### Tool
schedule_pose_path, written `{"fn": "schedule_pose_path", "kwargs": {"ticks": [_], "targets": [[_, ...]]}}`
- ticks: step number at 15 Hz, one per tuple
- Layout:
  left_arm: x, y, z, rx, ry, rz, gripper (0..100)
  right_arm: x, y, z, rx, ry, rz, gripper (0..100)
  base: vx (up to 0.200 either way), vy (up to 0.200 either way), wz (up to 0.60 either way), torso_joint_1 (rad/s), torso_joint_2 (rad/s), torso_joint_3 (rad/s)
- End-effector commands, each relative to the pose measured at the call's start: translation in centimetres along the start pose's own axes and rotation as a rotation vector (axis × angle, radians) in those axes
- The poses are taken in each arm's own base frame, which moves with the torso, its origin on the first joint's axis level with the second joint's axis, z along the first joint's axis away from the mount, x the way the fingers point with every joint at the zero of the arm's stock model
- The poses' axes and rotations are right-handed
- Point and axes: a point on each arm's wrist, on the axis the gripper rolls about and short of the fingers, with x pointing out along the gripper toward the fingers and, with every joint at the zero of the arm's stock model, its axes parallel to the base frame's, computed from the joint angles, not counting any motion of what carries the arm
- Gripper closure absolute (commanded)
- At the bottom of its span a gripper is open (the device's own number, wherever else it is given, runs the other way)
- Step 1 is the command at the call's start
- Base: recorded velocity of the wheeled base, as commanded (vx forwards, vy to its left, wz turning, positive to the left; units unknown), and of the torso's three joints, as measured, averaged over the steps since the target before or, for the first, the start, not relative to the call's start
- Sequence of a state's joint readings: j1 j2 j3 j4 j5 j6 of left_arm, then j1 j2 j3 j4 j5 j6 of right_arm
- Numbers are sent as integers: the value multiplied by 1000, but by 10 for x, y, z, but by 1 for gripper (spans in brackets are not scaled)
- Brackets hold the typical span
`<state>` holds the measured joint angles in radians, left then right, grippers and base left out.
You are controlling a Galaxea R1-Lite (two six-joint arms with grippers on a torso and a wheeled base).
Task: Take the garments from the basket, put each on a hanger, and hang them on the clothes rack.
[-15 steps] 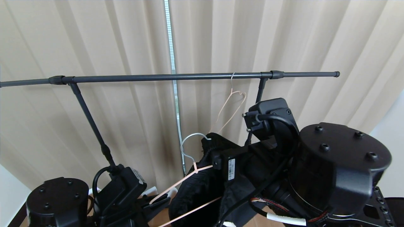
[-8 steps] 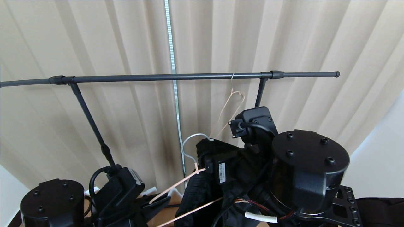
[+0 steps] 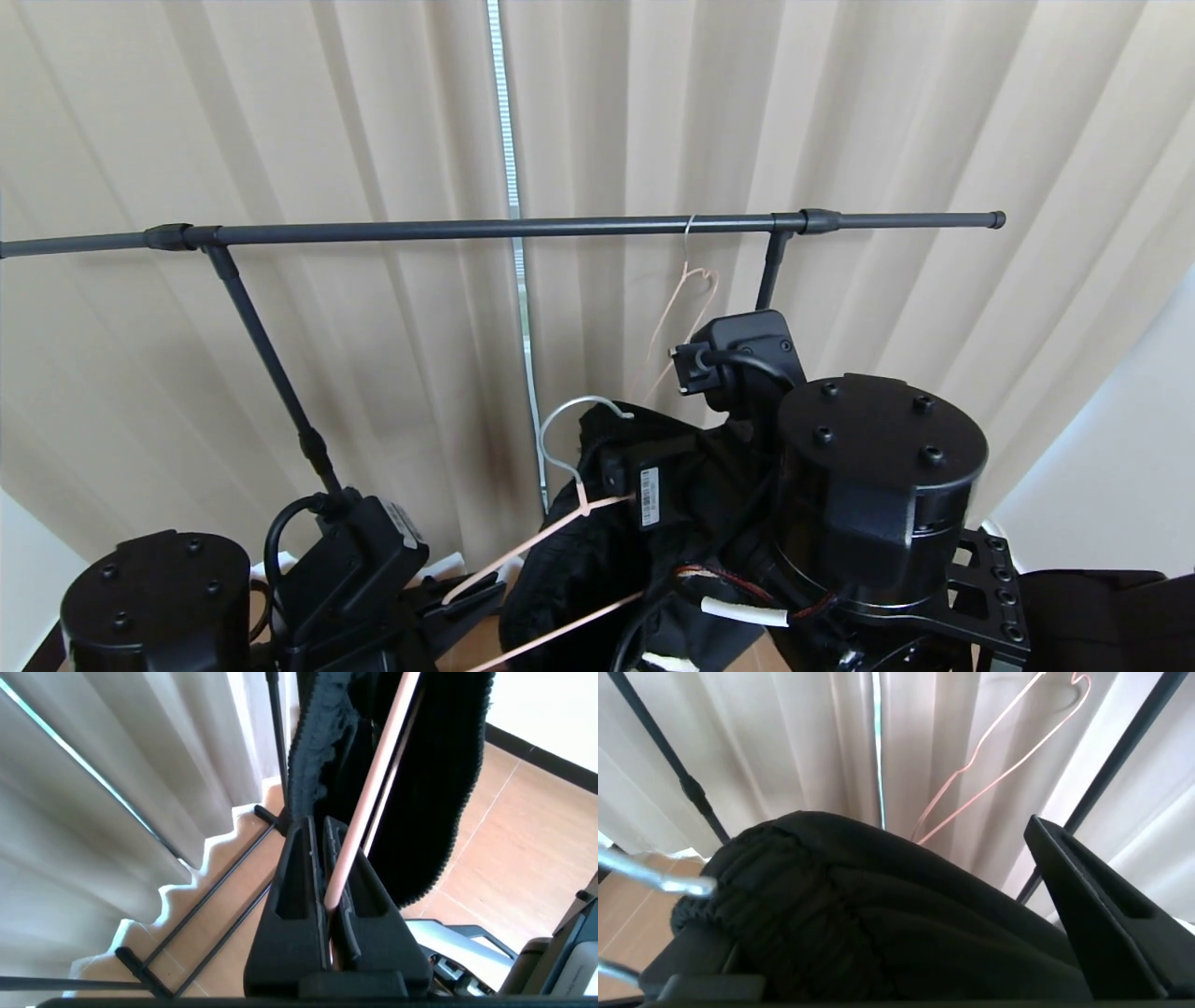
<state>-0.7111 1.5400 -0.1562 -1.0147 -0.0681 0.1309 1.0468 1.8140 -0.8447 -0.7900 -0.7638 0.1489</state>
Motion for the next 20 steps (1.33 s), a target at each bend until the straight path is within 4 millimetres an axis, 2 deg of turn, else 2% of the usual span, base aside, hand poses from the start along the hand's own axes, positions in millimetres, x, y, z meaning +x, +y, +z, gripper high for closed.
{"fn": "schedule_pose_path", "kwargs": {"ticks": [1, 20], "targets": [[1, 1, 2, -3, -8, 8, 100, -2, 1, -1, -4, 4, 6, 0, 0, 0, 0, 0, 0, 0], [7, 15, 7, -62, -42, 76, 100, -12, 0, 3, 1, -5, 24, 0, 0, 0, 0, 0, 0, 0]]}}
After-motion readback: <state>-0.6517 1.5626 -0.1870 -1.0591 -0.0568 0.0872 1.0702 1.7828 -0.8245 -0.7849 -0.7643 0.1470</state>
